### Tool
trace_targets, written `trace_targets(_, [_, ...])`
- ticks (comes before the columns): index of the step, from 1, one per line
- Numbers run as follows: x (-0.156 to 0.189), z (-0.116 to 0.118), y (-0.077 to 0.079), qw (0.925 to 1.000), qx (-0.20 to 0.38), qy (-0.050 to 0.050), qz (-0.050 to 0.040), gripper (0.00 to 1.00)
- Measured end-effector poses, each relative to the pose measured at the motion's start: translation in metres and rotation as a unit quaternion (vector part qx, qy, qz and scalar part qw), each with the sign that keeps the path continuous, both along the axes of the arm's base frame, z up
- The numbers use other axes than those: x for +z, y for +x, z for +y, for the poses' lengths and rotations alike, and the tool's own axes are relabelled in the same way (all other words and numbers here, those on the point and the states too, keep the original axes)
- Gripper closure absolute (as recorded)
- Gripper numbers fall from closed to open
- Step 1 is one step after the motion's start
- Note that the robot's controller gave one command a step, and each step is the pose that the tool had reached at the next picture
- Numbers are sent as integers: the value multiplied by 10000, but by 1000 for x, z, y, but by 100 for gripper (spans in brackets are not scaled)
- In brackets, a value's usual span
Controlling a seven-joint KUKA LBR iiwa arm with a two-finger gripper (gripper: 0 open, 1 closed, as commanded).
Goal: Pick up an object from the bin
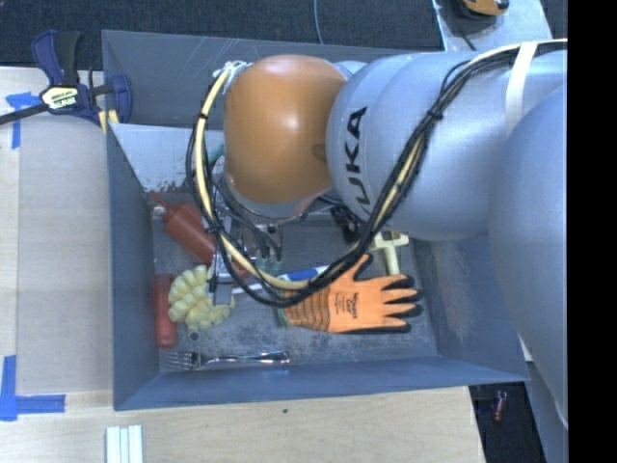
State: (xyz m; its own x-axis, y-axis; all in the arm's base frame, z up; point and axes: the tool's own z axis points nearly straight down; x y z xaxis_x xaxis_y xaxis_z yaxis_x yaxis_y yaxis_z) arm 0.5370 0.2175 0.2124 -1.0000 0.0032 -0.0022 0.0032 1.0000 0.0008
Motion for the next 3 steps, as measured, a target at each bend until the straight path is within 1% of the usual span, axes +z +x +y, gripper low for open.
trace_targets(1, [0, 0, 0, 10000, -2, 0, 0, 0])
trace_targets(2, [-13, -60, 28, 10000, -91, -1, -1, 0])
trace_targets(3, [-18, -100, 33, 10000, -83, -10, -6, 0])
